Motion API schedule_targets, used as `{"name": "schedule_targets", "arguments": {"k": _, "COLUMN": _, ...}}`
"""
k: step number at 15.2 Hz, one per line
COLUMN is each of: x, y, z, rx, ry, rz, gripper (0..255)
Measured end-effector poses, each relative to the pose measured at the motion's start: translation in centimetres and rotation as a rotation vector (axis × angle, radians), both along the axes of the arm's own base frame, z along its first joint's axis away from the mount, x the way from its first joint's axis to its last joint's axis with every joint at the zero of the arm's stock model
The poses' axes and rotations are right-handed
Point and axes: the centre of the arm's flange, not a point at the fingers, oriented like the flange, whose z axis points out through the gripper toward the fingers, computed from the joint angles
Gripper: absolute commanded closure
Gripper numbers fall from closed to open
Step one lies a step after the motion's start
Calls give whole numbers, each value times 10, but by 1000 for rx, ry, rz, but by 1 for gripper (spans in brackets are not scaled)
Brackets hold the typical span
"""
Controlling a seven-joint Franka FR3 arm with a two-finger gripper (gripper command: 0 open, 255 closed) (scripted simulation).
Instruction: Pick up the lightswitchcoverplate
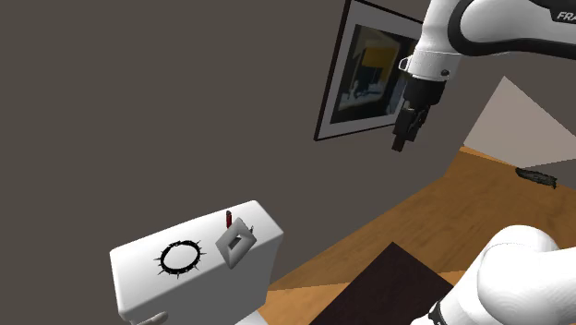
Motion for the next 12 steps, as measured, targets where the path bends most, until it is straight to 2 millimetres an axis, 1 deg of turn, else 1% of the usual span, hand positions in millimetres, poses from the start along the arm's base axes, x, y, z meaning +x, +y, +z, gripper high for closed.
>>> {"name": "schedule_targets", "arguments": {"k": 1, "x": 0, "y": 0, "z": 0, "rx": 0, "ry": 0, "rz": 0, "gripper": 0}}
{"name": "schedule_targets", "arguments": {"k": 2, "x": 2, "y": 0, "z": -5, "rx": 10, "ry": 1, "rz": 0, "gripper": 0}}
{"name": "schedule_targets", "arguments": {"k": 3, "x": 5, "y": 1, "z": -15, "rx": 25, "ry": 4, "rz": 1, "gripper": 0}}
{"name": "schedule_targets", "arguments": {"k": 4, "x": 12, "y": -3, "z": -24, "rx": 43, "ry": 6, "rz": 2, "gripper": 0}}
{"name": "schedule_targets", "arguments": {"k": 5, "x": 19, "y": -1, "z": -33, "rx": 62, "ry": 9, "rz": 2, "gripper": 0}}
{"name": "schedule_targets", "arguments": {"k": 11, "x": 54, "y": 9, "z": -97, "rx": 185, "ry": 25, "rz": 7, "gripper": 0}}
{"name": "schedule_targets", "arguments": {"k": 12, "x": 59, "y": 10, "z": -112, "rx": 206, "ry": 29, "rz": 8, "gripper": 0}}
